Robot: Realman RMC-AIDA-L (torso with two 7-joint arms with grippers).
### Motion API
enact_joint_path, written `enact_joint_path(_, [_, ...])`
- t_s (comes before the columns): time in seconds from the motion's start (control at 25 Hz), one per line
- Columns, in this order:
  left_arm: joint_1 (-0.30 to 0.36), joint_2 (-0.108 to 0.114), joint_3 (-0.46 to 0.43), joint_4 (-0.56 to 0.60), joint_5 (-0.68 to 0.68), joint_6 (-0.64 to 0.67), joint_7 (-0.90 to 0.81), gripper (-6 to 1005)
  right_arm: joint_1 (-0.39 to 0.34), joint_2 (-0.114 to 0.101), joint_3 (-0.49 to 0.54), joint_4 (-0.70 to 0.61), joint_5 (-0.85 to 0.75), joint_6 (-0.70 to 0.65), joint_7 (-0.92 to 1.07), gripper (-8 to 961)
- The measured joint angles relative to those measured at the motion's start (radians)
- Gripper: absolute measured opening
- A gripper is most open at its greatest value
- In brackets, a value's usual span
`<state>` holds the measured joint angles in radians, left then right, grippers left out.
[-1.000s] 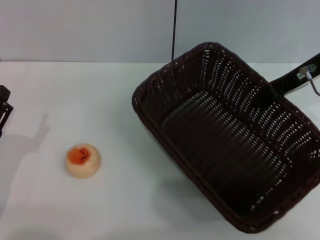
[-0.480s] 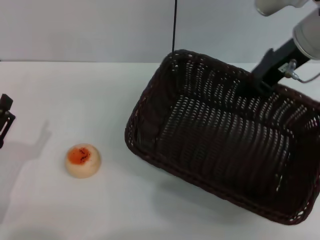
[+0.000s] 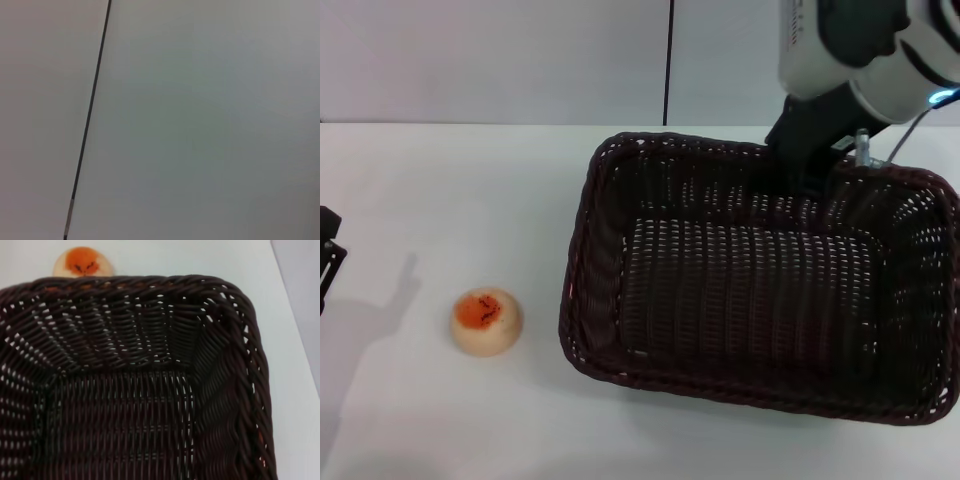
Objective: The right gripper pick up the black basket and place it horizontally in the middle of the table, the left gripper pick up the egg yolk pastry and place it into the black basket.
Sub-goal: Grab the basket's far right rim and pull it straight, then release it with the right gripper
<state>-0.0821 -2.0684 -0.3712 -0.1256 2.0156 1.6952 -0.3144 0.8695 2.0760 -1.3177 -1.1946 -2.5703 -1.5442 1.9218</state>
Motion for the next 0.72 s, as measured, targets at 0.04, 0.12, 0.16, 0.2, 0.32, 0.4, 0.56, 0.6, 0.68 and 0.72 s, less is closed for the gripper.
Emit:
enact_joint_path(0.04, [0.002, 0.000, 0.000, -0.002, 0.000, 0.000, 0.000, 818, -0.001, 0.000, -0.017, 0.001, 0.001, 0.013, -0.004, 120])
enact_joint_path(0.12, [0.005, -0.001, 0.000, -0.005, 0.000, 0.000, 0.000, 817, -0.007, 0.000, -0.048, 0.003, 0.002, 0.040, -0.014, 120])
enact_joint_path(0.16, [0.005, -0.001, 0.001, -0.005, 0.000, -0.001, 0.000, 817, -0.009, 0.001, -0.058, 0.004, 0.003, 0.050, -0.016, 120])
enact_joint_path(0.2, [0.005, -0.001, 0.001, -0.006, 0.000, -0.002, 0.000, 817, -0.012, 0.001, -0.070, 0.006, 0.006, 0.062, -0.018, 120])
enact_joint_path(0.32, [0.001, -0.002, 0.002, -0.012, 0.000, -0.006, 0.000, 816, -0.015, 0.002, -0.105, 0.018, 0.018, 0.087, -0.020, 120])
enact_joint_path(0.4, [-0.001, -0.001, 0.002, -0.012, 0.000, -0.009, 0.000, 816, -0.015, 0.003, -0.129, 0.025, 0.026, 0.093, -0.020, 120])
enact_joint_path(0.56, [-0.002, 0.000, 0.002, -0.012, 0.000, -0.012, 0.000, 815, -0.021, 0.004, -0.164, 0.031, 0.047, 0.125, -0.015, 159])
enact_joint_path(0.6, [-0.002, 0.000, 0.003, -0.012, 0.000, -0.013, 0.000, 815, -0.025, 0.005, -0.167, 0.033, 0.048, 0.135, -0.013, 179])
enact_joint_path(0.68, [-0.002, 0.000, 0.007, -0.012, 0.000, -0.013, 0.000, 815, -0.029, 0.006, -0.174, 0.040, 0.049, 0.149, -0.012, 218])
enact_joint_path(0.72, [-0.002, 0.000, 0.009, -0.012, 0.000, -0.013, 0.000, 815, -0.029, 0.006, -0.176, 0.045, 0.049, 0.151, -0.012, 253])
